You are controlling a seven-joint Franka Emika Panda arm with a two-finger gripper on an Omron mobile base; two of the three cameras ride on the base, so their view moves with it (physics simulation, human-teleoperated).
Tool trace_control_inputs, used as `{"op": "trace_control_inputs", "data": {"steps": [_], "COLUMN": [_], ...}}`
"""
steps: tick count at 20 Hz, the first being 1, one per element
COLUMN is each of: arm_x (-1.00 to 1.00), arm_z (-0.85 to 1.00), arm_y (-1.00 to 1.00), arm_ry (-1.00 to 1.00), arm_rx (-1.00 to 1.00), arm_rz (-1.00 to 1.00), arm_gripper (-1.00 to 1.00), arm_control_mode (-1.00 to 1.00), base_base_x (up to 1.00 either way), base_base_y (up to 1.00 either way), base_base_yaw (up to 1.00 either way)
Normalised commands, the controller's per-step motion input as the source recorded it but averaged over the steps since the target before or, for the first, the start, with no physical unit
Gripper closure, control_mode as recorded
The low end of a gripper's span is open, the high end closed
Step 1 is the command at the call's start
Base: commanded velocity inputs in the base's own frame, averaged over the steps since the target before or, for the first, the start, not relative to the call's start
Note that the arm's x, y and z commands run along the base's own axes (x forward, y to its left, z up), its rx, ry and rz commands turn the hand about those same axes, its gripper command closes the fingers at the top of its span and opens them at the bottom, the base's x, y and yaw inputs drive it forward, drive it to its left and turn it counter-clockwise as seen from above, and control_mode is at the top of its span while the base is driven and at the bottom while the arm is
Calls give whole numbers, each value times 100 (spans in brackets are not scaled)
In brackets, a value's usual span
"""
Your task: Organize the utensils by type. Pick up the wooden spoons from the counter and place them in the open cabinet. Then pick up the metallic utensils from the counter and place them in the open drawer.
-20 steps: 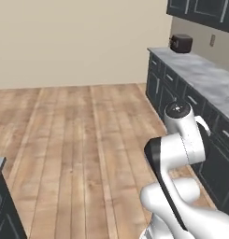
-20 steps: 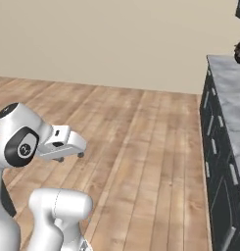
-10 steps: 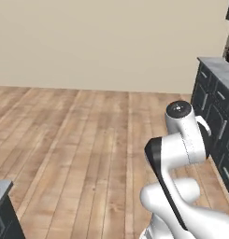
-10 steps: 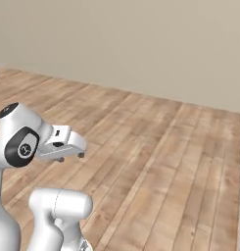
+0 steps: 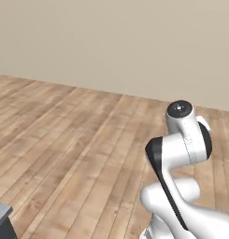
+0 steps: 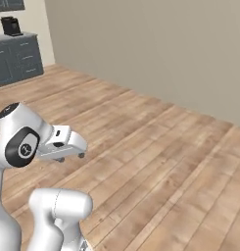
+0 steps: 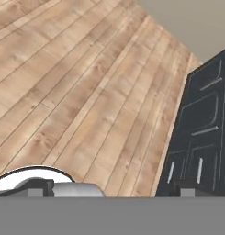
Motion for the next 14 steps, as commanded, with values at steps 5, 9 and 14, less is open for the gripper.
{"op": "trace_control_inputs", "data": {"steps": [5,9,14], "arm_x": [0,0,0], "arm_z": [0,0,0], "arm_y": [0,0,0], "arm_ry": [0,0,0], "arm_rx": [0,0,0], "arm_rz": [0,0,0], "arm_gripper": [-100,-100,-100], "arm_control_mode": [100,100,100], "base_base_x": [100,100,100], "base_base_y": [-10,-12,-9], "base_base_yaw": [55,55,55]}}
